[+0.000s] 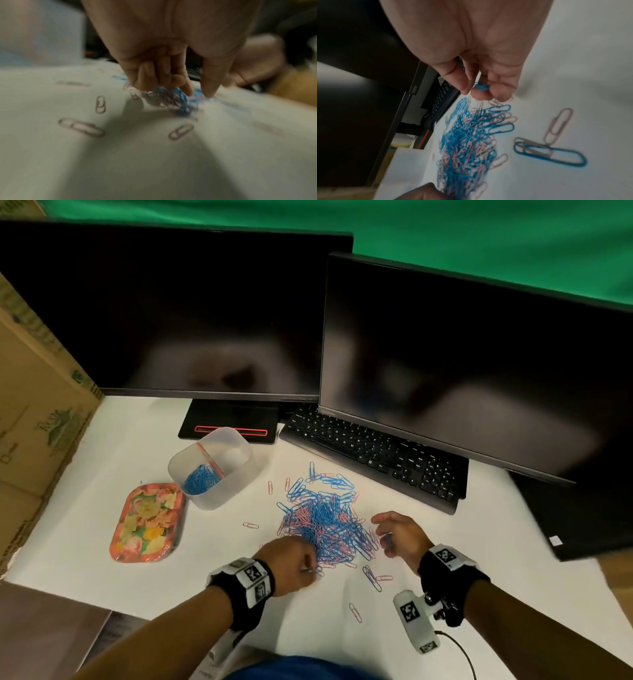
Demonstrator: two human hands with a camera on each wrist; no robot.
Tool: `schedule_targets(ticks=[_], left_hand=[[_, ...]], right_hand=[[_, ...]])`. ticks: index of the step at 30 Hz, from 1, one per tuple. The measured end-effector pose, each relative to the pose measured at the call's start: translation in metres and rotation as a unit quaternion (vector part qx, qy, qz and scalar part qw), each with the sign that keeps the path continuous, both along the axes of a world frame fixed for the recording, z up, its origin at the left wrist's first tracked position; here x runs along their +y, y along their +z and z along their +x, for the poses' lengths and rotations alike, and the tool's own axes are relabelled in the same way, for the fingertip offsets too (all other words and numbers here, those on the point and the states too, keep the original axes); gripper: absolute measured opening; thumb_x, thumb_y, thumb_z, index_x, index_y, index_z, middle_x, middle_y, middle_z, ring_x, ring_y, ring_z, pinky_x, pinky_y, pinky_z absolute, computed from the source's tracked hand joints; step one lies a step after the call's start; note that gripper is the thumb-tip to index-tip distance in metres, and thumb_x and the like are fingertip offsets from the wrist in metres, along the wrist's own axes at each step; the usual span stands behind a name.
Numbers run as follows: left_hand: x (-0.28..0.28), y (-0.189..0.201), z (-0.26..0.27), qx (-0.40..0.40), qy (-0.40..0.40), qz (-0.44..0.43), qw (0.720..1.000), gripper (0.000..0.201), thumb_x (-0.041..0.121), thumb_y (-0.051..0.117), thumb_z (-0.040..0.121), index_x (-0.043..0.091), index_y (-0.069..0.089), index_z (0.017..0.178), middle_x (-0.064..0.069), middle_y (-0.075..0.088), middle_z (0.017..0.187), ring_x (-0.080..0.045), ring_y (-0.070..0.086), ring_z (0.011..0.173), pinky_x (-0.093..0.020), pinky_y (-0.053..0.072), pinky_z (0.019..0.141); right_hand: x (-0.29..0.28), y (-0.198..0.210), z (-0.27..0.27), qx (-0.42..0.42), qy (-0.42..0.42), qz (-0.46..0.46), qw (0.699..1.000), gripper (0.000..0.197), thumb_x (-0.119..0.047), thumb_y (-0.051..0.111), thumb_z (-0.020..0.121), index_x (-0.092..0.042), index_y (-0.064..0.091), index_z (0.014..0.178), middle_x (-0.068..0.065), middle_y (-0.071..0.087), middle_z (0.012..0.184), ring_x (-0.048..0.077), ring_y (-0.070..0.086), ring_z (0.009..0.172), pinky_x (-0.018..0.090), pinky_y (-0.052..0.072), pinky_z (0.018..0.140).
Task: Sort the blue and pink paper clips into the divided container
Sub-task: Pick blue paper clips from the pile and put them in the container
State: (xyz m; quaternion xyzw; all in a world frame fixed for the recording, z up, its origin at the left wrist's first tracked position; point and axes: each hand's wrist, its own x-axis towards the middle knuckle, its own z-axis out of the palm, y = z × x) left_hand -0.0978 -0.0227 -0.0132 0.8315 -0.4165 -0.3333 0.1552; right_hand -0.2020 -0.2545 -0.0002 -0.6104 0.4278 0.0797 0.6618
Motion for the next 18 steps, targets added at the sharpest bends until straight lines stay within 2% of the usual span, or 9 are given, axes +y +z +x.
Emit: schedule_targets(ticks=[1, 2, 4, 6, 8, 10, 13, 16, 18], left_hand=[[-0.002, -0.001, -0.003, -0.044, -0.036, 0.019, 0.998, 0.013, 0.035, 0.058, 0.08, 0.026, 0.063, 0.088, 0.01, 0.06, 0.092, -0.014, 0.06, 0.087, -0.022, 0.04, 0.071], [-0.004, -0.001, -0.006, -0.073, -0.053, 0.027, 0.996, 0.013, 0.033, 0.054, 0.083, 0.026, 0.062, 0.091, 0.008, 0.06, 0.1, -0.017, 0.059, 0.092, -0.024, 0.039, 0.072], [-0.007, -0.003, -0.008, -0.1, -0.065, 0.034, 0.992, 0.014, 0.027, 0.05, 0.086, 0.025, 0.062, 0.093, 0.005, 0.059, 0.107, -0.02, 0.059, 0.097, -0.025, 0.038, 0.072], [-0.008, -0.004, -0.008, -0.114, -0.073, 0.039, 0.99, 0.013, 0.025, 0.048, 0.087, 0.024, 0.06, 0.093, 0.003, 0.058, 0.107, -0.023, 0.06, 0.096, -0.026, 0.037, 0.07], [-0.008, -0.004, -0.008, -0.113, -0.073, 0.036, 0.99, 0.012, 0.025, 0.047, 0.089, 0.023, 0.059, 0.093, 0.002, 0.056, 0.106, -0.025, 0.06, 0.093, -0.027, 0.037, 0.068], [-0.007, -0.003, -0.007, -0.112, -0.067, 0.022, 0.991, 0.012, 0.025, 0.046, 0.09, 0.022, 0.057, 0.093, 0.002, 0.054, 0.106, -0.026, 0.06, 0.09, -0.028, 0.038, 0.067], [-0.007, -0.003, -0.003, -0.094, -0.034, -0.004, 0.995, 0.011, 0.024, 0.047, 0.089, 0.025, 0.057, 0.092, 0.004, 0.056, 0.102, -0.024, 0.06, 0.088, -0.027, 0.041, 0.069], [-0.008, -0.001, 0.002, -0.068, 0.0, -0.022, 0.997, 0.013, 0.021, 0.047, 0.086, 0.023, 0.059, 0.09, 0.004, 0.064, 0.096, -0.022, 0.061, 0.086, -0.029, 0.048, 0.073], [-0.009, 0.001, 0.005, -0.053, 0.023, -0.039, 0.998, 0.015, 0.018, 0.048, 0.085, 0.022, 0.061, 0.09, 0.004, 0.067, 0.088, -0.021, 0.061, 0.082, -0.028, 0.047, 0.07]], right_hand=[[-0.001, -0.002, -0.002, 0.01, 0.05, -0.069, 0.996, 0.02, 0.0, 0.05, 0.089, -0.014, 0.062, 0.081, 0.0, 0.053, 0.067, 0.013, 0.042, 0.052, 0.021, 0.03, 0.05], [-0.001, -0.003, -0.005, 0.015, 0.123, -0.155, 0.98, 0.019, -0.008, 0.057, 0.088, -0.021, 0.063, 0.076, -0.004, 0.057, 0.067, 0.01, 0.046, 0.055, 0.022, 0.036, 0.052], [0.004, -0.002, -0.015, 0.025, 0.268, -0.296, 0.917, 0.012, -0.022, 0.065, 0.082, -0.028, 0.063, 0.072, -0.007, 0.063, 0.072, 0.009, 0.054, 0.065, 0.026, 0.048, 0.065], [0.014, -0.003, -0.025, 0.056, 0.369, -0.373, 0.85, 0.006, -0.033, 0.063, 0.083, -0.027, 0.063, 0.085, -0.003, 0.064, 0.091, 0.015, 0.058, 0.085, 0.028, 0.049, 0.08], [0.024, -0.006, -0.035, 0.089, 0.43, -0.421, 0.794, 0.023, -0.04, 0.057, 0.086, -0.023, 0.06, 0.101, -0.001, 0.06, 0.109, 0.018, 0.055, 0.105, 0.027, 0.043, 0.089], [0.029, -0.011, -0.041, 0.104, 0.44, -0.439, 0.776, 0.031, -0.041, 0.054, 0.089, -0.019, 0.058, 0.11, 0.001, 0.057, 0.116, 0.02, 0.054, 0.112, 0.028, 0.042, 0.092], [0.03, -0.017, -0.041, 0.109, 0.441, -0.451, 0.768, 0.031, -0.035, 0.049, 0.092, -0.015, 0.058, 0.113, 0.005, 0.058, 0.119, 0.024, 0.056, 0.112, 0.031, 0.043, 0.092], [0.029, -0.019, -0.035, 0.118, 0.437, -0.464, 0.761, 0.028, -0.028, 0.044, 0.094, -0.012, 0.058, 0.111, 0.009, 0.06, 0.116, 0.027, 0.058, 0.107, 0.03, 0.044, 0.084], [0.028, -0.019, -0.032, 0.118, 0.429, -0.469, 0.763, 0.026, -0.025, 0.042, 0.093, -0.011, 0.058, 0.107, 0.011, 0.061, 0.111, 0.029, 0.059, 0.102, 0.031, 0.043, 0.077]])
